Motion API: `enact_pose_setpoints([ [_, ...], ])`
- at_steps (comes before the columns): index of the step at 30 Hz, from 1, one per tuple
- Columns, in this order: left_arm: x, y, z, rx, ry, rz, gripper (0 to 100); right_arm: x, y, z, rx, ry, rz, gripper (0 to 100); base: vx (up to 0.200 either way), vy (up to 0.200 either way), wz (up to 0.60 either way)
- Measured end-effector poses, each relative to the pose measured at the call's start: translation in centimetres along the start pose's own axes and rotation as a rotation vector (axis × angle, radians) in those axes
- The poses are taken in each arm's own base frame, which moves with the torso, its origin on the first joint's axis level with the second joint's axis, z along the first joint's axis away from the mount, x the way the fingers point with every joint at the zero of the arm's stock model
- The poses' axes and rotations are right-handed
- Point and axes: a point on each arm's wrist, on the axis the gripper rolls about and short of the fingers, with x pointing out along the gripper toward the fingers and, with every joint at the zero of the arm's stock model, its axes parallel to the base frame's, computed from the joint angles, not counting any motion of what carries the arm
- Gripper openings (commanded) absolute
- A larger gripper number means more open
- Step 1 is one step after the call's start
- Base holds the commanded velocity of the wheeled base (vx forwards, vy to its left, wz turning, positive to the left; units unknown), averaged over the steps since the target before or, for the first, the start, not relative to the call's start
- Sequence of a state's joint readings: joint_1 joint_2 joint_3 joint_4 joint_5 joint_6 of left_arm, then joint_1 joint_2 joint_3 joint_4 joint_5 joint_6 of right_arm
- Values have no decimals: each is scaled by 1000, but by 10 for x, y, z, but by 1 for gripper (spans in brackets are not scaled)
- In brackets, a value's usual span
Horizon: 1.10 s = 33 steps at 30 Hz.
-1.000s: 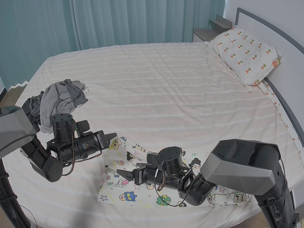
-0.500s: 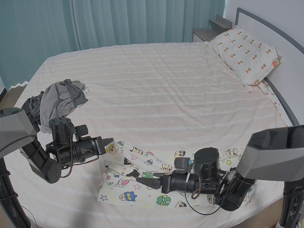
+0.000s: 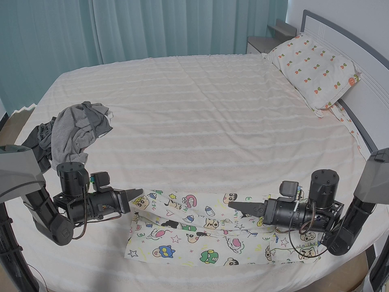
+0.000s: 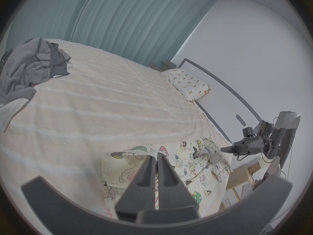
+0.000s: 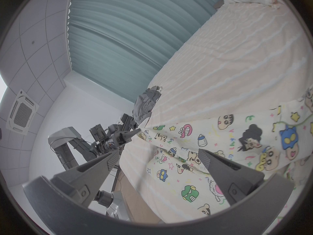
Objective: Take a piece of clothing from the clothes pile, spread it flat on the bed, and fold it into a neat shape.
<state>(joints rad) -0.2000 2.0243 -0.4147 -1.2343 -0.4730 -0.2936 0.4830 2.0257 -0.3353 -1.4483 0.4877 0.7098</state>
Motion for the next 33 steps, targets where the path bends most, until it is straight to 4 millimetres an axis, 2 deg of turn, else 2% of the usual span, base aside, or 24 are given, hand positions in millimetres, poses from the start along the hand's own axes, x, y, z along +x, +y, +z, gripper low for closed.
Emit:
enact_pose_setpoints([
  [12, -14, 15, -25, 75, 53, -8, 0, -41, -22, 12, 32, -67, -42, 100, 0, 0, 0],
  [26, -6, 36, -68, 132, 139, 13, 0, -66, -41, 16, 85, -72, -72, 100, 0, 0, 0],
  [33, -2, 49, -77, 108, 160, 68, 0, -77, -47, 14, 108, -68, -80, 100, 0, 0, 0],
])
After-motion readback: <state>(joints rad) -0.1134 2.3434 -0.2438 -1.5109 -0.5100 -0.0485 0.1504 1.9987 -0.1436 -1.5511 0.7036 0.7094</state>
